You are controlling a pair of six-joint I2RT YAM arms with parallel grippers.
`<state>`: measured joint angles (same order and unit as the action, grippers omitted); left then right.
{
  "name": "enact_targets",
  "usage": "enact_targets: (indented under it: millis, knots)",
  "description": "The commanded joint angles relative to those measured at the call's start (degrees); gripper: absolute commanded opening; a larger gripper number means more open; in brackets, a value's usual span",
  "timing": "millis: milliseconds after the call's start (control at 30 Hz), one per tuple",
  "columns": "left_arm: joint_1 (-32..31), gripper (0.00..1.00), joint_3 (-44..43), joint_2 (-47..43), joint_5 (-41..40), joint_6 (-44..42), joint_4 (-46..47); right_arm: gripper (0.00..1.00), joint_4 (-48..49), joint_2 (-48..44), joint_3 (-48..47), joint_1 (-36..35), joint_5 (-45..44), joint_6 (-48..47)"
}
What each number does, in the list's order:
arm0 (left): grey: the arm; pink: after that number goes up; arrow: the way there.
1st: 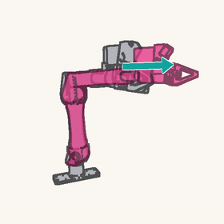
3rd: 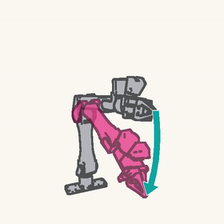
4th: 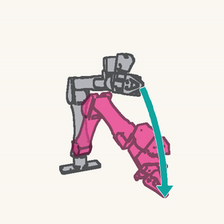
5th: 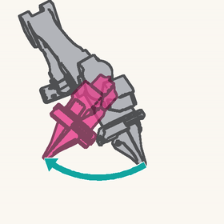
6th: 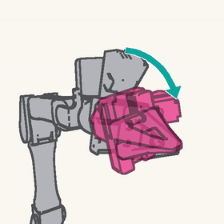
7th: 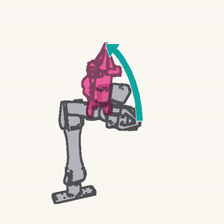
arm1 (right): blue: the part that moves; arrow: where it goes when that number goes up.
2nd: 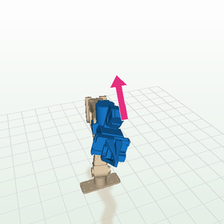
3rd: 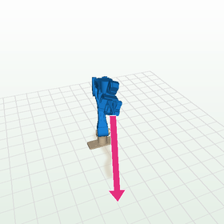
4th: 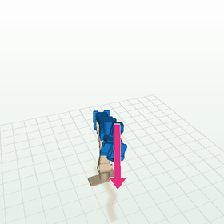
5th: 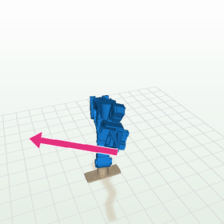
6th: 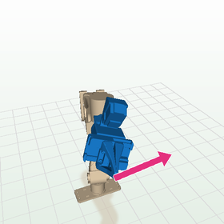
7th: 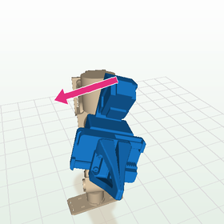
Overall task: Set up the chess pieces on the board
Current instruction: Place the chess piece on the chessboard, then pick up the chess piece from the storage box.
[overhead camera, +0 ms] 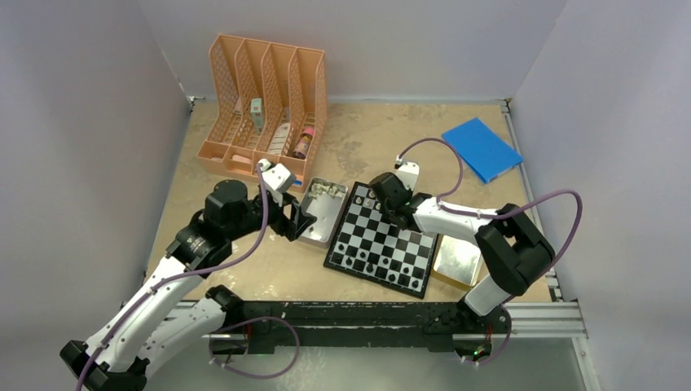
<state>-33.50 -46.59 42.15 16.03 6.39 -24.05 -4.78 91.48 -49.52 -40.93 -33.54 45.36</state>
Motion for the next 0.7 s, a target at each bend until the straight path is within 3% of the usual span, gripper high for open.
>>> enact_targets:
  millis: [0,267,433,667]
  knots:
    - [0.18,0.75,-0.29,1.36,0.11,0.53,2.19,0.31,-0.07,-2.11,-2.43,0.03,-1.45,-0.12]
    - [0.19,0.73,-8.62,14.85,-3.45,3.41,-4.24,0.42,-1.38,-10.36,-5.17,0.06,0.31,-3.52]
    - [0.24,0.63,-14.63,25.5,-9.76,6.65,-6.95,0.55,-1.07,-18.78,-4.92,0.04,2.72,-7.94]
    - [0.62,0.51,-17.29,34.03,-15.74,4.29,-8.01,0.72,4.15,-31.02,-1.21,0.02,11.34,-12.44]
